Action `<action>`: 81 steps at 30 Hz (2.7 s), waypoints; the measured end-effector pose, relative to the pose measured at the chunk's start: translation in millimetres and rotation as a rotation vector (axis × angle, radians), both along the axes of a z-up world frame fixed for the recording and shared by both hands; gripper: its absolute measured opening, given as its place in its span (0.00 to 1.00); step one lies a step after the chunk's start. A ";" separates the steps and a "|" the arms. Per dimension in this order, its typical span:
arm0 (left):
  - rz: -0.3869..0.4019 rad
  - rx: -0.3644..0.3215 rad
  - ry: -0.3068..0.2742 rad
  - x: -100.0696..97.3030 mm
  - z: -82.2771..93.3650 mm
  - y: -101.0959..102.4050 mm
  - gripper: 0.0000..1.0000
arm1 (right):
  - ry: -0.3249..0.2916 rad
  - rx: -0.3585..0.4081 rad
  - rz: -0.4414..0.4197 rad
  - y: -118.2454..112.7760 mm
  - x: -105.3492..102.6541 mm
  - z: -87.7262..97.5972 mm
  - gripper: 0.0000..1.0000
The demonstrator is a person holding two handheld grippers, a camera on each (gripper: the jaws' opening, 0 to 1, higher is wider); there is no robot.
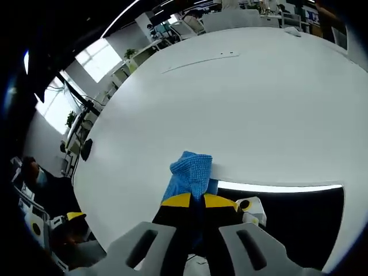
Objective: Wipe the mirror surface with the cleaning cloth until all visible marks leave the cleaned area.
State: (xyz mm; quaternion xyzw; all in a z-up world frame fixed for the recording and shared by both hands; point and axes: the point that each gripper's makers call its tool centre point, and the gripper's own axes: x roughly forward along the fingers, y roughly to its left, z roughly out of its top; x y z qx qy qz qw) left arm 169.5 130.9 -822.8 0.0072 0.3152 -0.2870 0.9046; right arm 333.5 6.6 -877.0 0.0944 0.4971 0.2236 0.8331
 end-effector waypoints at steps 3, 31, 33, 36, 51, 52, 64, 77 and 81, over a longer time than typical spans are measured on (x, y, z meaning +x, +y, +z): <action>0.001 0.001 0.000 -0.1 0.4 -0.2 0.91 | -0.003 -0.002 0.008 0.0 0.2 -0.2 0.00; 0.010 0.004 -0.007 1.3 0.3 1.4 0.92 | -0.004 -0.011 -0.021 -39.7 10.3 -8.0 0.00; 0.009 0.004 -0.006 1.3 0.1 1.5 0.92 | -0.004 -0.012 -0.023 -41.9 9.0 -7.1 0.00; 0.009 0.003 -0.006 0.9 0.9 0.5 0.92 | -0.005 -0.015 -0.024 -45.5 4.2 -3.2 0.00; 0.004 -0.020 -0.013 1.0 3.9 -2.7 0.96 | -0.008 -0.042 -0.027 -53.2 -3.1 4.0 0.00; 0.003 -0.022 -0.012 0.8 4.1 -3.0 0.97 | -0.007 -0.042 -0.028 -53.3 -3.4 4.2 0.00; 0.004 -0.059 -0.023 1.8 8.1 -5.3 0.99 | 0.003 -0.026 -0.034 -55.3 -19.5 2.1 0.00; 0.005 -0.050 -0.024 1.5 6.7 -3.9 0.99 | 0.000 -0.014 -0.042 -58.6 -46.9 -0.2 0.00; 0.003 -0.049 -0.024 1.7 5.4 -3.0 0.99 | -0.011 -0.026 -0.029 -58.3 -52.7 0.0 0.00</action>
